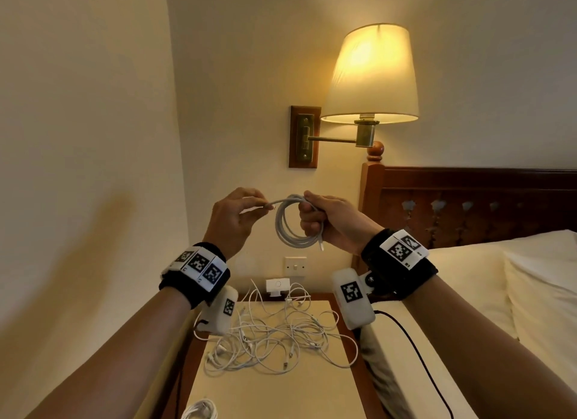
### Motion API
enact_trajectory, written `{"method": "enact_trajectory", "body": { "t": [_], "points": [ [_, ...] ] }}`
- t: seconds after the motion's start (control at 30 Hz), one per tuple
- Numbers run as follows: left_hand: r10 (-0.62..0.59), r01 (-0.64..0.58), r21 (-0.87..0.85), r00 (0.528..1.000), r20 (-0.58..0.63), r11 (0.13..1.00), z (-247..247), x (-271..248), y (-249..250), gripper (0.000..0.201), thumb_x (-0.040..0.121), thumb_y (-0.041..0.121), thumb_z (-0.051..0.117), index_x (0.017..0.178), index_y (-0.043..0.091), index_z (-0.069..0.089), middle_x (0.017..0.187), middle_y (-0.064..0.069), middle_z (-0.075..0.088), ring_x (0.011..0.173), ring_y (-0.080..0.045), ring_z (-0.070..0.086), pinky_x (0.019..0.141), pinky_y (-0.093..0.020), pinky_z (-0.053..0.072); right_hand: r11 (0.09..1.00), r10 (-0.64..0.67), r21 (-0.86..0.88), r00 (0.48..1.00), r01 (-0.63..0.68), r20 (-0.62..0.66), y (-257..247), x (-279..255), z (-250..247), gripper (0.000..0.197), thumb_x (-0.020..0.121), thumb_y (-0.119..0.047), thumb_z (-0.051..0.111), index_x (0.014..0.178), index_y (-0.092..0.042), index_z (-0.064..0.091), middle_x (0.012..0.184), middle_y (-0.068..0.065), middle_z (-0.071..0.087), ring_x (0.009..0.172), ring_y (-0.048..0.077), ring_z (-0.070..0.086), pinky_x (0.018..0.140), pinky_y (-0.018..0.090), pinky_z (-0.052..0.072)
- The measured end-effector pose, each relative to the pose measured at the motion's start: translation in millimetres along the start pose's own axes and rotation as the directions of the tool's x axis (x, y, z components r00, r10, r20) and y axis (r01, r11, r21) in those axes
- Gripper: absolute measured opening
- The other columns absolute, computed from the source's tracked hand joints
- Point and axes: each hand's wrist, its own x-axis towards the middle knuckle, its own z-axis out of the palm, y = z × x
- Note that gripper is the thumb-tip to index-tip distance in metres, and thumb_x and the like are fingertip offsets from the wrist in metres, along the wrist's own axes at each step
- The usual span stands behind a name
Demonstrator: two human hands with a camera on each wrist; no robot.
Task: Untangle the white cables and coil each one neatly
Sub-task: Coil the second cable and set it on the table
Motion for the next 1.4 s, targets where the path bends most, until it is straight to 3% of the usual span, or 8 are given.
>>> {"method": "enact_trajectory", "body": {
  "t": [0.07,0.17,0.4,0.7,0.87,1.0,1.2,1.4],
  "points": [
    [-0.274,0.268,-0.270,0.962,0.014,0.925,2,1,8,0.014,0.086,0.008,0.068,0.096,0.016,0.074,0.095,0.002,0.072,0.089,-0.007,0.067,0.086,-0.017,0.051,0.998,0.017,0.065,0.999,-0.020,0.036,4,1,5,0.038,0.106,-0.028,0.034,0.077,-0.012,0.053,0.057,-0.005,0.034,0.056,0.012,0.034,0.062,0.026,0.030],
    [-0.495,0.524,-0.580,0.839,0.225,0.624,3,3,20,0.018,0.089,0.009,0.063,0.105,0.008,0.072,0.096,-0.008,0.075,0.092,-0.017,0.071,0.085,-0.028,0.056,0.995,0.018,0.097,0.998,-0.024,0.058,6,3,7,0.039,0.106,-0.028,0.032,0.077,-0.012,0.052,0.058,-0.004,0.034,0.055,0.012,0.036,0.063,0.025,0.033],
    [-0.547,0.581,-0.734,0.764,0.342,0.353,1,6,25,0.022,0.092,0.011,0.058,0.110,0.003,0.067,0.094,-0.010,0.074,0.087,-0.020,0.071,0.073,-0.028,0.057,0.996,0.006,0.085,1.000,-0.007,0.011,-6,2,4,0.037,0.105,-0.031,0.032,0.078,-0.014,0.051,0.059,-0.005,0.032,0.054,0.009,0.036,0.059,0.023,0.035],
    [-0.468,0.696,-0.705,0.673,0.573,0.137,9,3,46,0.036,0.099,0.036,0.046,0.104,0.006,0.064,0.080,-0.004,0.060,0.079,-0.019,0.058,0.089,-0.039,0.047,0.999,-0.020,-0.033,0.997,0.017,-0.071,3,12,-1,0.037,0.105,-0.032,0.034,0.078,-0.014,0.051,0.059,-0.005,0.035,0.054,0.009,0.039,0.059,0.023,0.038],
    [-0.498,0.603,-0.484,0.797,0.342,0.634,18,8,59,0.026,0.101,0.018,0.048,0.117,0.007,0.063,0.084,-0.006,0.057,0.085,-0.022,0.057,0.088,-0.036,0.051,0.987,-0.099,-0.137,0.987,0.081,-0.130,3,16,-3,0.037,0.105,-0.032,0.035,0.079,-0.013,0.053,0.057,-0.005,0.040,0.053,0.010,0.042,0.063,0.027,0.037],
    [-0.394,0.416,-0.085,0.897,0.199,0.905,22,12,56,0.022,0.101,0.016,0.045,0.107,0.009,0.065,0.092,-0.009,0.067,0.087,-0.025,0.065,0.087,-0.041,0.055,0.967,-0.147,-0.235,0.972,0.101,-0.185,3,19,-1,0.038,0.105,-0.032,0.034,0.077,-0.014,0.053,0.057,-0.006,0.044,0.053,0.010,0.041,0.061,0.026,0.037],
    [-0.416,0.325,0.504,0.906,0.076,0.800,27,2,56,0.030,0.101,0.033,0.043,0.093,0.014,0.065,0.084,-0.006,0.066,0.075,-0.025,0.063,0.067,-0.039,0.051,0.966,-0.153,-0.251,0.927,0.066,-0.342,5,23,-7,0.035,0.104,-0.032,0.037,0.077,-0.015,0.052,0.058,-0.005,0.043,0.051,0.009,0.040,0.053,0.021,0.037],
    [-0.354,0.268,0.460,0.929,0.109,0.846,20,-10,63,0.034,0.103,0.039,0.036,0.077,0.023,0.051,0.067,0.005,0.052,0.059,-0.013,0.046,0.054,-0.027,0.026,0.976,-0.105,-0.218,0.853,-0.011,-0.511,13,31,-15,0.035,0.098,-0.030,0.049,0.067,-0.015,0.054,0.055,-0.002,0.042,0.042,0.010,0.037,0.049,0.025,0.032]
  ]
}}
